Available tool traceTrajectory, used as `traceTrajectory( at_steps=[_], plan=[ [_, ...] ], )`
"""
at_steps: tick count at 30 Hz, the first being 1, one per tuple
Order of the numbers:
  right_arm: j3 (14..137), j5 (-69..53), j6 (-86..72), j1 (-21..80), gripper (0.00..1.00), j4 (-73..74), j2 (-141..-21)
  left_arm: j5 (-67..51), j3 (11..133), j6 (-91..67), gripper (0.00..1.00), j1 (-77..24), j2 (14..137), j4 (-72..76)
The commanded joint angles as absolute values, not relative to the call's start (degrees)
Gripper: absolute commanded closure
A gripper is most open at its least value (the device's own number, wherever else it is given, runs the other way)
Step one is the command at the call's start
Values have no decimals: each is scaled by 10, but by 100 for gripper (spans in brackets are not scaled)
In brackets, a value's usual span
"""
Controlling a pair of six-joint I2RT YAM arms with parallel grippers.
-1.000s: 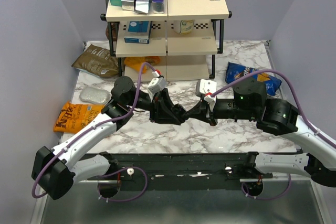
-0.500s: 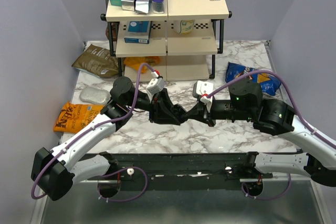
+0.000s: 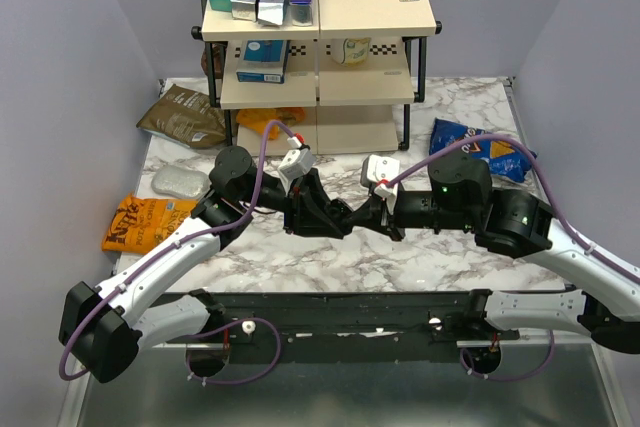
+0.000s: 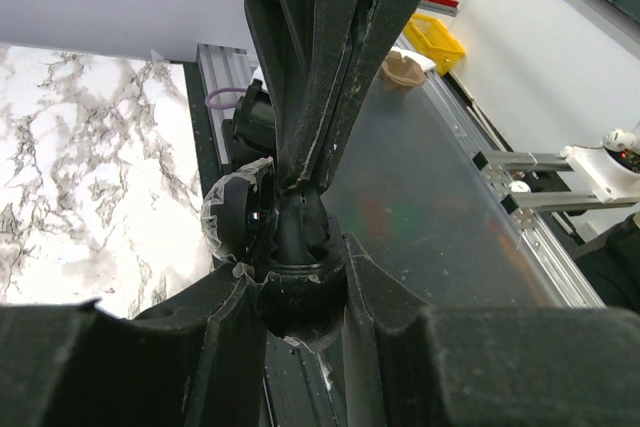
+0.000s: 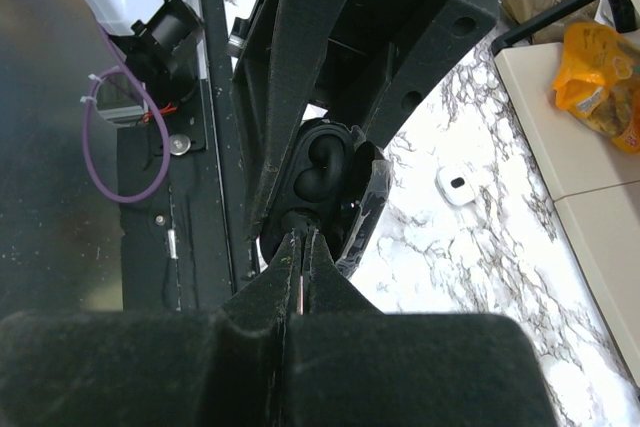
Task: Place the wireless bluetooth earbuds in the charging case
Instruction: Place the earbud in the charging case.
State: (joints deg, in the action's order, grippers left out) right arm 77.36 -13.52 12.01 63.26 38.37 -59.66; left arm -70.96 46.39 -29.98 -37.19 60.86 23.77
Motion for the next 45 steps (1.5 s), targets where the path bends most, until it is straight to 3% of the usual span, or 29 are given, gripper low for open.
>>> traceTrajectory(
  at_steps=[1,6,13,20,26,29,31,35,39,45],
  plan=[
    [766,-124,113,641,99,372,-603,-700,480,-289,100,-372,596,250],
    [767,-109,107,642,99,370,-602,-700,480,-290,100,-372,597,252],
    [777,-76,92,642,72,363,-592,-698,475,-289,100,-372,596,252],
    [795,-55,78,642,58,358,-583,-695,474,-289,100,-372,593,252],
    [799,-11,60,642,57,324,-551,-686,463,-290,100,-373,592,255],
    [817,-19,48,642,69,337,-569,-679,460,-290,100,-374,589,258],
    [820,-35,42,642,72,339,-579,-674,460,-290,100,-374,590,258],
    [813,-64,21,642,65,322,-596,-667,461,-285,100,-379,589,252],
    [807,-74,15,642,64,310,-605,-661,461,-268,100,-382,586,232],
    [779,41,1,642,65,268,-581,-649,455,-248,100,-388,577,214]
  ],
)
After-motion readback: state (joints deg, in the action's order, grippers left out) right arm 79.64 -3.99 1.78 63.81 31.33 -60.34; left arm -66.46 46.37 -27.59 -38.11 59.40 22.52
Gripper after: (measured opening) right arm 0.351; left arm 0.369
